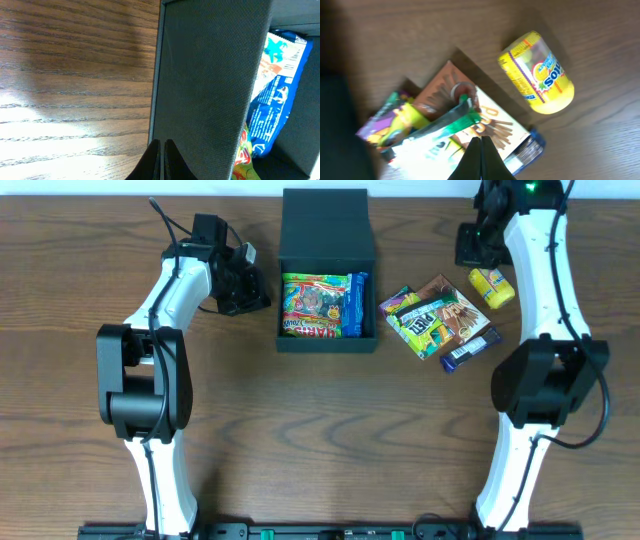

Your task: Pack container

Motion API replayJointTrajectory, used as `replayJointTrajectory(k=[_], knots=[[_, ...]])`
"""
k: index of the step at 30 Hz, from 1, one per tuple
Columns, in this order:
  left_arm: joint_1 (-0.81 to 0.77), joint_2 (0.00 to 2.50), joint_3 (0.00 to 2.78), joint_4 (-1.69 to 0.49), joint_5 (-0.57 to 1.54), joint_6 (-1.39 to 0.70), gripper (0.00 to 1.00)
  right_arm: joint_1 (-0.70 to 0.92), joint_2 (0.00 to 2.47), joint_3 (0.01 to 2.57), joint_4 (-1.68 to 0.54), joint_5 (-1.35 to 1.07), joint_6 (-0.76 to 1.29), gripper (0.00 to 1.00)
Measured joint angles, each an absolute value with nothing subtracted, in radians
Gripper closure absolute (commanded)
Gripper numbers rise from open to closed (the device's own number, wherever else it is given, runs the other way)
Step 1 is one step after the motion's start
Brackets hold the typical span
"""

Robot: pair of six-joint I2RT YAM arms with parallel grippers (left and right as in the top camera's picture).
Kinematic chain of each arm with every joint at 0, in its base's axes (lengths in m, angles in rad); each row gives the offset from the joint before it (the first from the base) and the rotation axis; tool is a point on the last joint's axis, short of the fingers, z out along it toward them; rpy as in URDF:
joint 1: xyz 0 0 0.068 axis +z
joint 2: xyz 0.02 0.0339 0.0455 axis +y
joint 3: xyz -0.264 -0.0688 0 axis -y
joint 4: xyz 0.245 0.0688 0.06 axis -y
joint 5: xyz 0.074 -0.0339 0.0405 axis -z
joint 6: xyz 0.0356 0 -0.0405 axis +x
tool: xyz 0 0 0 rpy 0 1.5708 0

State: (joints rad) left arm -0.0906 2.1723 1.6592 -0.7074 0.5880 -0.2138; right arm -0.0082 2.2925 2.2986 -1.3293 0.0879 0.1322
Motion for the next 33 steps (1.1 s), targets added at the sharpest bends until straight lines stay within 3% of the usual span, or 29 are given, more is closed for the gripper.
replayJointTrajectory(k=[13, 24, 33], knots=[[-0.089, 2.172, 1.726, -0.804, 0.549, -0.231, 0.94, -0.157, 2.302, 2.293, -1.368, -0.110, 0.039, 0.99], [-0.089, 2.172, 1.730, -0.802, 0.513, -0.292, 0.94, 0.052, 2.306, 2.051, -1.145, -0.383, -0.004, 0.99], [-0.100, 2.172, 1.730, -0.758, 0.505, -0.315, 0.94, 0.203, 2.310, 1.973, -1.028, -0.405, 0.035, 0.99]])
